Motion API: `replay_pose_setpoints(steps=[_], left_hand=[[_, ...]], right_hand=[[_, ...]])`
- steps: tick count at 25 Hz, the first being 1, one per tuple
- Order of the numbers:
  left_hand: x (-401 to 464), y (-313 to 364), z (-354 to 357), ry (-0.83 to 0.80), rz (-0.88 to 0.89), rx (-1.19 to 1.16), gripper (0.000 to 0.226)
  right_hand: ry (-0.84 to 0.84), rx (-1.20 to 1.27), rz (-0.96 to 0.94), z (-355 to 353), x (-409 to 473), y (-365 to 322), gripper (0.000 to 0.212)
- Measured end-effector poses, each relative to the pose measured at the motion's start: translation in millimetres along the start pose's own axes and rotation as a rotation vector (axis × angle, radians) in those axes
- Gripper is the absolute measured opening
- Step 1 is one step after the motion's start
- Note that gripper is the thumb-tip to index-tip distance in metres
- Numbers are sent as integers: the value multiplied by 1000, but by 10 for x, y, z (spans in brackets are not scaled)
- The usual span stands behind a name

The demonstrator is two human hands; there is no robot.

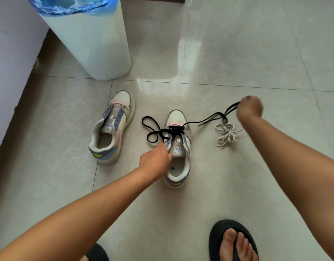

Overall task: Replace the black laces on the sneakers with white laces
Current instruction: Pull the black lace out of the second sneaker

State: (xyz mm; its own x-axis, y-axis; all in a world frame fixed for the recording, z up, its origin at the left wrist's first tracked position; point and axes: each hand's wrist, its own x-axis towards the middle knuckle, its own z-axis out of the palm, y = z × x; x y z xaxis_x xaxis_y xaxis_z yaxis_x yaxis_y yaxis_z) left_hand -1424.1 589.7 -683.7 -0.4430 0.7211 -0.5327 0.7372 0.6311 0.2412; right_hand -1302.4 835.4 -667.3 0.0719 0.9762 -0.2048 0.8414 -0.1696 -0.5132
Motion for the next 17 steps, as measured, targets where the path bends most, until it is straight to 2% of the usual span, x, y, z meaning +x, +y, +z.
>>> replay_pose_setpoints(steps=[1, 2, 4, 7, 8, 9, 11, 13, 15, 17], left_hand=[[-13, -9, 2, 5, -13, -11, 28], [-26, -12, 15, 8, -24, -26, 28], [-47, 8, 14, 2, -34, -86, 34], [11, 22, -72, -12, -103, -260, 50], [76, 8, -90, 13, -139, -332, 50], [150, -10, -97, 43, -171, -420, 47], [282, -42, -76, 40, -192, -653, 36], [327, -30, -61, 20, -146, -808, 24], [346, -20, -111, 59, -89, -705, 20], [320, -45, -237, 132, -11, -315, 15]], right_hand=[[56, 43, 60, -80, 170, 9, 37], [23, 74, 65, -102, 267, 12, 38], [-226, 44, -42, -50, 91, -15, 41], [-745, -161, -258, 124, -724, 9, 37], [-865, -259, -344, 157, -1015, 6, 42], [-905, -361, -433, 183, -1234, 15, 46], [-774, -546, -602, 257, -1425, 34, 42], [-621, -643, -680, 283, -1396, 14, 34], [-544, -655, -720, 283, -1337, 32, 31], [-494, -660, -734, 229, -1259, 99, 30]])
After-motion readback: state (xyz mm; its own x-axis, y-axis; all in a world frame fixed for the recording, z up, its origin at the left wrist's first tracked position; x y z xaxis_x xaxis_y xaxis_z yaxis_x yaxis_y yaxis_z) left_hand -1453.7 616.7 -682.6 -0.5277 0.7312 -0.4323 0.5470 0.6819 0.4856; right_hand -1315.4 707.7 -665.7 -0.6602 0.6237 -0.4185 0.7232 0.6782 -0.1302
